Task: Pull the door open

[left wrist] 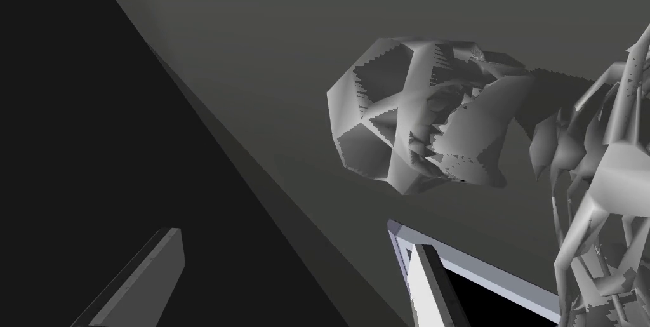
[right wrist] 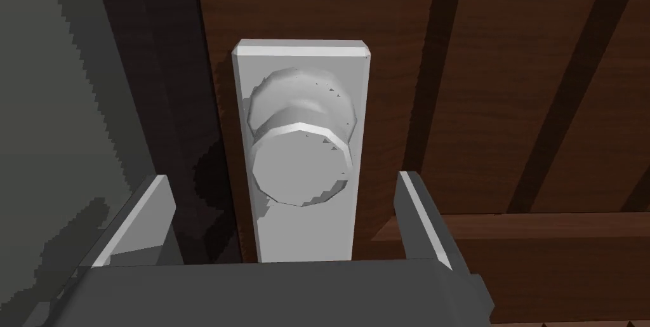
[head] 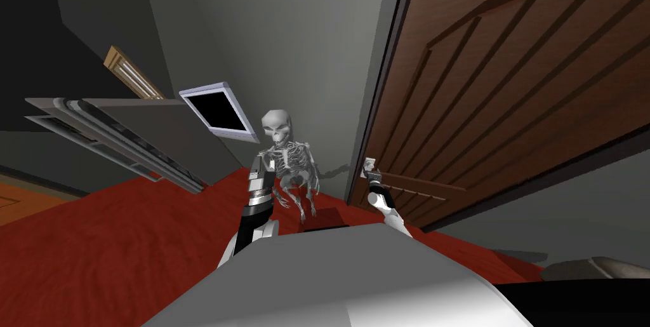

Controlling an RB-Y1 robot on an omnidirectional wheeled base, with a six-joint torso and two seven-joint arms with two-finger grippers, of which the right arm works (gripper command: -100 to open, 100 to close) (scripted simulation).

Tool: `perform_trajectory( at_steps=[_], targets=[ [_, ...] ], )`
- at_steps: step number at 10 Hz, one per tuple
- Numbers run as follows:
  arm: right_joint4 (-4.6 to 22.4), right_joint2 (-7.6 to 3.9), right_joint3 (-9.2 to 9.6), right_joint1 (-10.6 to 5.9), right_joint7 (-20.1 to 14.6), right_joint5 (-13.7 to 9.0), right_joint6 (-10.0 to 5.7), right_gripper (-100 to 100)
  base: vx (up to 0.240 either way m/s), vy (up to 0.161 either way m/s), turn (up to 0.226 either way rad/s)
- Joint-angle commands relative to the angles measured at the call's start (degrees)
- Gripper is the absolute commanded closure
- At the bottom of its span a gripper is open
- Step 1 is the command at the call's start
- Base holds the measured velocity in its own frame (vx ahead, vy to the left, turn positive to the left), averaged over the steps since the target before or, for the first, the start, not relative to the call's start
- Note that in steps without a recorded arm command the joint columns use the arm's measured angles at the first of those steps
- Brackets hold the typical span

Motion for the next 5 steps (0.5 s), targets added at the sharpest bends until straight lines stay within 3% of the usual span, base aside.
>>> perform_trajectory(
  at_steps=[1, 3, 4, 5],
  targets=[
    [0.68, -1.62, -0.54, 0.29, -1.43, -0.45, -0.31, -100, 0.155, 0.005, 0.107],
    [1.43, -3.57, -1.39, 0.66, -3.01, -1.05, -0.64, -100, 0.132, -0.014, 0.104],
    [1.69, -3.41, -0.99, 0.31, -2.75, -0.88, -0.57, -100, 0.067, -0.019, 0.024],
    [1.69, -3.41, -0.99, 0.31, -2.75, -0.88, -0.57, 100, -0.012, 0.001, -0.039]
  ],
)
